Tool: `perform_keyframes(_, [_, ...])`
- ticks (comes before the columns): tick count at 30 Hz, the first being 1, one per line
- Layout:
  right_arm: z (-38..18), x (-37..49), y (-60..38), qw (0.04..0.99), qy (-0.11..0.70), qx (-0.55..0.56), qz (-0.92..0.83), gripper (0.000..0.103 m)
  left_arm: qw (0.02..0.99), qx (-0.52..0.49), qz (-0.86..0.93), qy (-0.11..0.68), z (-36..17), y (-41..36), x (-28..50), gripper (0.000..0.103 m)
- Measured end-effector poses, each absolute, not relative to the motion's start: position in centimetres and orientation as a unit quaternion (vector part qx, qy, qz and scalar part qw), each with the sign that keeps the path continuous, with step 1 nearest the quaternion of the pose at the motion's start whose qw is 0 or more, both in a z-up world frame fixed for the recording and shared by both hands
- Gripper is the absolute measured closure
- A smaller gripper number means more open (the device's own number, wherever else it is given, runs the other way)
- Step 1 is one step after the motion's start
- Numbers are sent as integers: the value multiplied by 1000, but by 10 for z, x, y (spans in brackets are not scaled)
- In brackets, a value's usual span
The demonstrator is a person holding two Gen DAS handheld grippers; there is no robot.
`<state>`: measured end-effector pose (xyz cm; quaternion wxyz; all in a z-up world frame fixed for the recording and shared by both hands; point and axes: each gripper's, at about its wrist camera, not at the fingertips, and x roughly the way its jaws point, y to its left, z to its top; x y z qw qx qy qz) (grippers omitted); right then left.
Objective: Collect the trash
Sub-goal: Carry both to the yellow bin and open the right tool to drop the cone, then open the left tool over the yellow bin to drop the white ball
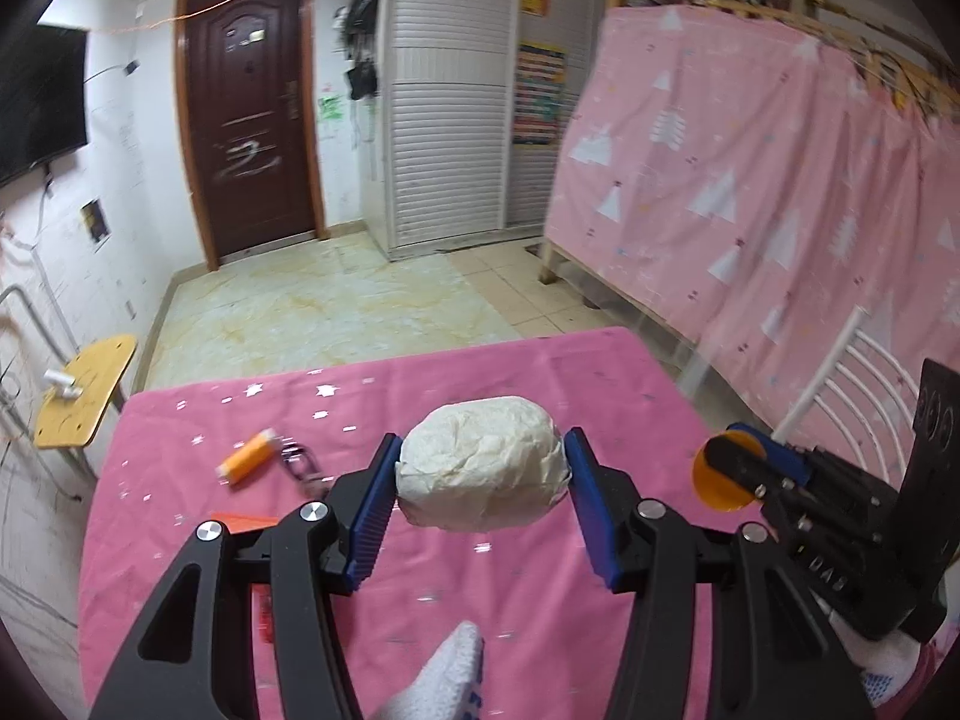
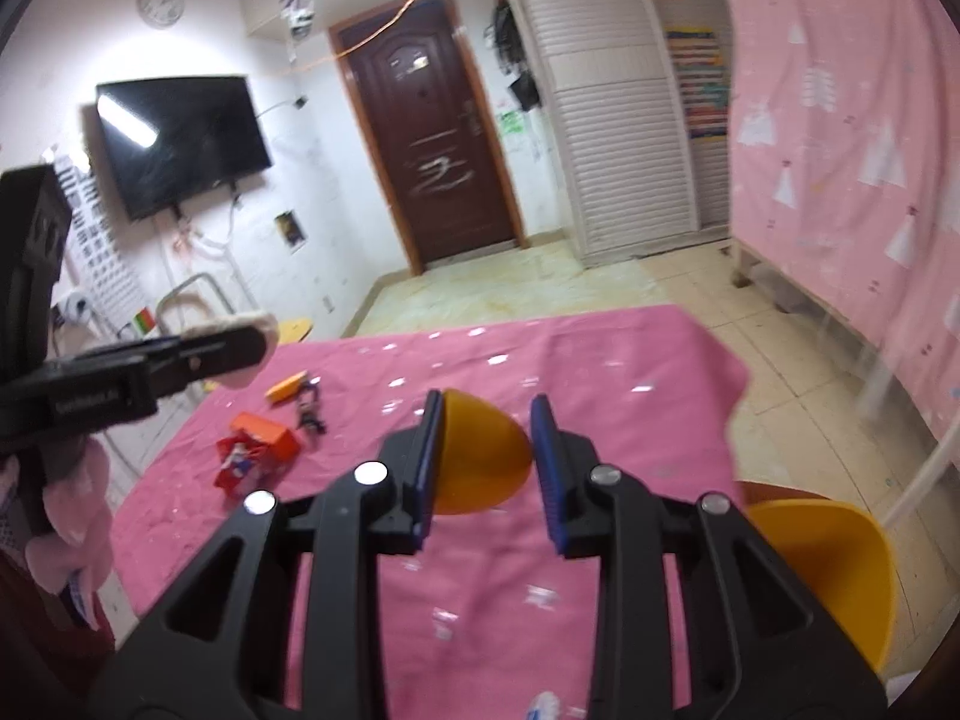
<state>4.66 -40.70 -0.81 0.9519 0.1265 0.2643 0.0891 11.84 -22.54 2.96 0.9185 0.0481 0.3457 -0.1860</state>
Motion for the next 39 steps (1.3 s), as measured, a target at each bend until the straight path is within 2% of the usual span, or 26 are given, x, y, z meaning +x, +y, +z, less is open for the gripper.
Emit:
perform_keyframes(14, [-20, -8, -534, 955, 231, 180, -39, 76, 892, 111, -265, 349, 22, -334, 88, 57])
perform_keyframes(23, [-37, -23, -579, 947, 234, 213, -51, 75, 873, 149, -298, 355, 11, -402, 72, 57])
perform_keyframes(26, [-39, -26, -586, 946, 229, 223, -57, 65, 864, 154, -311, 364, 5, -425, 70, 57])
perform_keyframes(30, [-36, -34, -594, 946, 213, 237, -66, 60, 856, 162, -320, 372, -4, -447, 68, 57])
perform_keyframes(32, [-34, -40, -600, 945, 201, 247, -74, 52, 852, 164, -325, 375, -8, -457, 67, 56])
perform_keyframes(34, [-32, -44, -605, 945, 190, 256, -79, 47, 847, 162, -338, 377, -11, -466, 65, 53])
perform_keyframes(36, [-31, -48, -609, 944, 183, 261, -82, 46, 839, 156, -355, 382, -13, -474, 62, 43])
perform_keyframes(37, [-30, -48, -609, 944, 183, 261, -82, 46, 839, 153, -356, 381, -13, -476, 62, 35])
perform_keyframes(39, [-30, -48, -609, 944, 182, 261, -84, 46, 843, 149, -355, 377, -12, -478, 59, 31])
